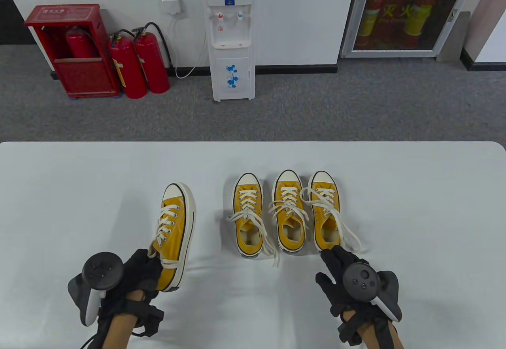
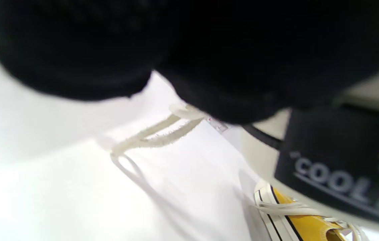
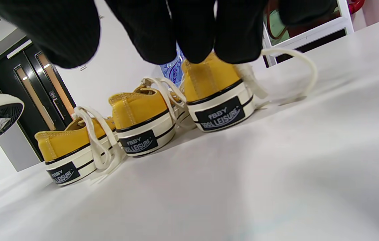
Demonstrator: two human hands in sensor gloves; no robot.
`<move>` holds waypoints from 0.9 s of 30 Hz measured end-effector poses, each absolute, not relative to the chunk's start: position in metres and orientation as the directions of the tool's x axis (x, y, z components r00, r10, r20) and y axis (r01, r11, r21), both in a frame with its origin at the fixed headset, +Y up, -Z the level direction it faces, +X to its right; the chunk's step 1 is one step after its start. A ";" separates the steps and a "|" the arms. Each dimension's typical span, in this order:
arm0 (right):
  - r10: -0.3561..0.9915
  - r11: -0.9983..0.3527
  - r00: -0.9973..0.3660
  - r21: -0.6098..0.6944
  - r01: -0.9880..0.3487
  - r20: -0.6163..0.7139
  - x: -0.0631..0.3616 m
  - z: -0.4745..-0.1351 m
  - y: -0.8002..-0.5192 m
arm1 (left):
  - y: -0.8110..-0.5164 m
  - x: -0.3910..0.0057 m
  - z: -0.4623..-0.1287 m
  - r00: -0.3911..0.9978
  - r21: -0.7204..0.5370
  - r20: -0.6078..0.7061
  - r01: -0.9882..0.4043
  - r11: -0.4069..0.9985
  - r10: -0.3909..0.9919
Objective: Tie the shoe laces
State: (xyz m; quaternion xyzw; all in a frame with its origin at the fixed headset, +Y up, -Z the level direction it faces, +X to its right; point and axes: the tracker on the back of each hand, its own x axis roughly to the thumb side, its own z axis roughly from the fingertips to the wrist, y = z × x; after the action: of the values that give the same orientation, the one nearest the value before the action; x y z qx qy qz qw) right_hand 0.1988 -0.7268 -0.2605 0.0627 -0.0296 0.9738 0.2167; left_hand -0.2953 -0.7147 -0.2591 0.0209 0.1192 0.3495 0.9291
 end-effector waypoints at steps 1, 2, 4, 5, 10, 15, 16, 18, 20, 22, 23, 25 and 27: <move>0.418 -0.905 -0.899 -0.030 -0.425 0.135 0.199 -0.260 -0.727 | -0.715 -0.289 -0.257 0.734 0.127 -0.207 -0.636 0.761 0.647; 0.418 -0.905 -0.899 -0.029 -0.425 0.134 0.199 -0.260 -0.727 | -0.716 -0.284 -0.256 0.738 0.129 -0.209 -0.630 0.766 0.642; 0.418 -0.904 -0.899 -0.031 -0.425 0.132 0.199 -0.260 -0.727 | -0.718 -0.274 -0.255 0.750 0.113 -0.214 -0.617 0.779 0.626; 0.420 -0.904 -0.898 -0.033 -0.427 0.132 0.199 -0.260 -0.727 | -0.721 -0.268 -0.254 0.765 0.088 -0.215 -0.604 0.792 0.607; 0.423 -0.902 -0.897 -0.038 -0.431 0.131 0.200 -0.261 -0.727 | -0.731 -0.248 -0.257 0.817 0.012 -0.231 -0.540 0.842 0.528; 0.425 -0.901 -0.896 -0.039 -0.433 0.130 0.201 -0.261 -0.728 | -0.740 -0.244 -0.259 0.852 -0.023 -0.237 -0.484 0.875 0.466; 0.426 -0.900 -0.895 -0.040 -0.434 0.131 0.201 -0.261 -0.728 | -0.742 -0.243 -0.260 0.862 -0.047 -0.241 -0.470 0.881 0.447; 0.428 -0.898 -0.894 -0.044 -0.437 0.134 0.201 -0.261 -0.728 | -0.746 -0.242 -0.261 0.864 -0.069 -0.247 -0.467 0.882 0.438; 0.429 -0.898 -0.893 -0.046 -0.438 0.136 0.201 -0.261 -0.728 | -0.749 -0.239 -0.261 0.873 -0.090 -0.249 -0.451 0.888 0.418; 0.428 -0.898 -0.894 -0.046 -0.437 0.135 0.201 -0.261 -0.729 | -0.752 -0.234 -0.262 0.888 -0.122 -0.242 -0.427 0.896 0.390; 0.428 -0.898 -0.894 -0.046 -0.437 0.135 0.201 -0.261 -0.729 | -0.753 -0.232 -0.261 0.891 -0.136 -0.242 -0.423 0.896 0.384; 0.429 -0.898 -0.893 -0.046 -0.438 0.134 0.202 -0.261 -0.729 | -0.755 -0.226 -0.261 0.917 -0.155 -0.216 -0.370 0.916 0.334; 0.431 -0.897 -0.893 -0.042 -0.439 0.133 0.202 -0.261 -0.730 | -0.756 -0.220 -0.261 0.926 -0.211 -0.197 -0.361 0.908 0.323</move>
State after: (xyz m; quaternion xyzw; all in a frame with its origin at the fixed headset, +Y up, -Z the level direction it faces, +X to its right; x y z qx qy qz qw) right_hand 0.2017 -0.7296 -0.2609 0.0601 -0.0355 0.9721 0.2237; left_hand -0.2203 -0.7563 -0.2606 -0.1228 0.0789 0.1757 0.9736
